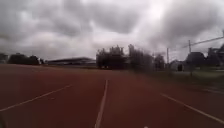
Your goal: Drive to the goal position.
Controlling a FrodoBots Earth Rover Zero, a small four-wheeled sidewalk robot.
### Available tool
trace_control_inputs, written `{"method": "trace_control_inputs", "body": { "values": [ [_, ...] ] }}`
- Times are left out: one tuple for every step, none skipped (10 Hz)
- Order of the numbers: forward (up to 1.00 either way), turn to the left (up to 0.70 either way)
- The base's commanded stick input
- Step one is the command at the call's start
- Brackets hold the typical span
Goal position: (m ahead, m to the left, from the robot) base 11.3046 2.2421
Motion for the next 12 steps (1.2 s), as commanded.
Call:
{"method": "trace_control_inputs", "body": {
  "values": [
    [0.7,0.0],
    [0.7,0.0],
    [0.7,0.0],
    [0.7,0.0],
    [0.7,0.0],
    [0.7,0.0],
    [0.7,0.0],
    [0.7,0.0],
    [0.7,0.0],
    [0.7,0.0],
    [0.7,0.0],
    [0.7,0.0]
  ]
}}
